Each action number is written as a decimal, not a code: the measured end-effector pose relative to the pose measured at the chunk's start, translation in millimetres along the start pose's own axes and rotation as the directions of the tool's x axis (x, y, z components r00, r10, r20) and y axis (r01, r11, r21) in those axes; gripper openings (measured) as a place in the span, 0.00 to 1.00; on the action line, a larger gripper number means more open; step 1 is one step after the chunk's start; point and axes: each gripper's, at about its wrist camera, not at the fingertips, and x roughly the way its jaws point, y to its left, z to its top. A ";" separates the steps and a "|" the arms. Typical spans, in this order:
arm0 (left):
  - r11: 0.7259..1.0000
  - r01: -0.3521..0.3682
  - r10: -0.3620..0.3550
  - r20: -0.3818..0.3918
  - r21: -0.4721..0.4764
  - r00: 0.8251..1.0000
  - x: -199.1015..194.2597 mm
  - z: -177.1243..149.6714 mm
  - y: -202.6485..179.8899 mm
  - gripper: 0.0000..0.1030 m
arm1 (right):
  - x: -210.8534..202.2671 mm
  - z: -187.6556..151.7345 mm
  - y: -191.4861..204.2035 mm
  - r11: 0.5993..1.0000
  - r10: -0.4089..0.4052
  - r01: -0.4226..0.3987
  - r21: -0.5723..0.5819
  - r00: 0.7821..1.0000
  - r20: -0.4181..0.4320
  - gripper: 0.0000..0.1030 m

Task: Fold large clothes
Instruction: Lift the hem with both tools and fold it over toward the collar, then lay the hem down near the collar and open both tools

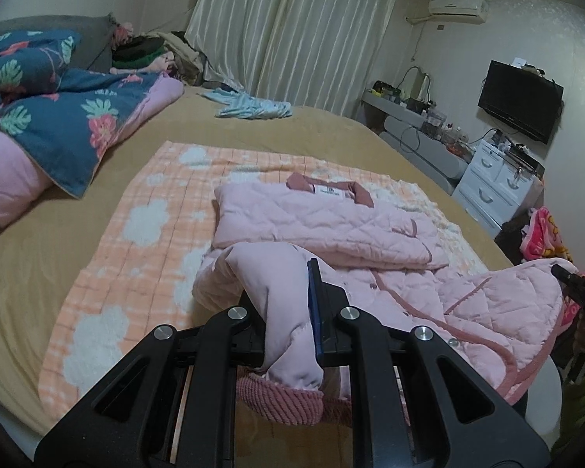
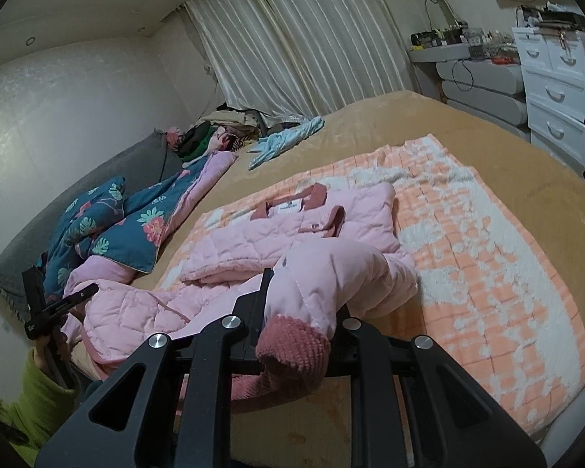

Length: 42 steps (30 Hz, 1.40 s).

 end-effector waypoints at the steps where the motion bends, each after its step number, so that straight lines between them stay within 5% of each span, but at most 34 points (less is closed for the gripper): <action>1: 1.000 -0.001 0.001 0.003 0.002 1.000 0.9 3.8 -0.2 0.07 | -0.4 2.8 0.2 1.000 -0.001 0.001 -0.003 1.000 0.003 0.16; 25: 0.996 -0.086 0.085 0.040 0.031 0.996 59.2 70.9 -11.4 0.07 | 58.4 68.7 -37.7 0.984 -0.013 0.017 0.175 1.000 -0.024 0.16; 42: 0.976 -0.203 0.200 0.054 0.072 0.978 111.8 93.7 -11.3 0.10 | 120.9 108.3 -52.7 0.969 -0.109 0.125 0.213 0.990 -0.088 0.16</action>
